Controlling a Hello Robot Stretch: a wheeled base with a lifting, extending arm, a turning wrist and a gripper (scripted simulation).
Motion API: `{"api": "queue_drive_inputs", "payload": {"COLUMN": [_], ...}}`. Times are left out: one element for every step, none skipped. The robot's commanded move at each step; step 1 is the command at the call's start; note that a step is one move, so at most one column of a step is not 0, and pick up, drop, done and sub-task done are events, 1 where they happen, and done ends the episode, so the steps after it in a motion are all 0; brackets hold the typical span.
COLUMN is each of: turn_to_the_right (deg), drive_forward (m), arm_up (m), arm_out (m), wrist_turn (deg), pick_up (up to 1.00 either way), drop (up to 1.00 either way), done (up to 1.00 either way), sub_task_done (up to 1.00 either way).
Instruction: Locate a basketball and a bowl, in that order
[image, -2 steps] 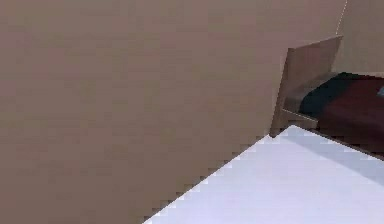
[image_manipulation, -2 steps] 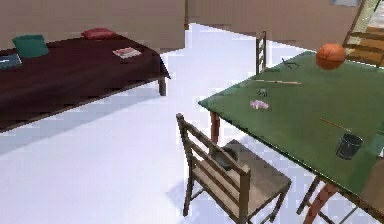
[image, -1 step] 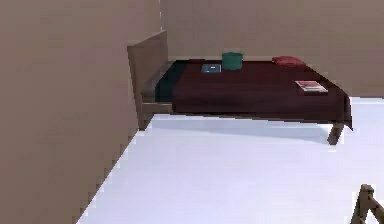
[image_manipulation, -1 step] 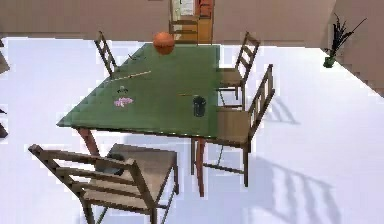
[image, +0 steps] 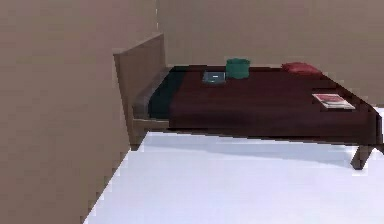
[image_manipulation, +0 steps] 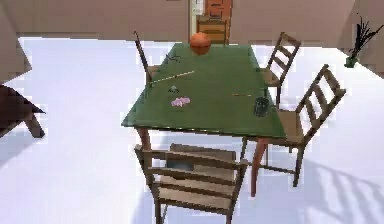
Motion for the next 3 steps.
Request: {"api": "queue_drive_inputs", "payload": {"turn_to_the_right": [39.0, 0.0, 21.0], "drive_forward": [0.00, 0.75, 0.00], "arm_up": [0.00, 0.00, 0.00], "arm_out": [0.00, 0.00, 0.00], "wrist_turn": [0.0, 0.0, 0.0], "pick_up": [0.00, 0.00, 0.00], "drop": [0.00, 0.00, 0.00], "done": [0.00, 0.00, 0.00], "sub_task_done": [0.00, 0.00, 0.00]}}
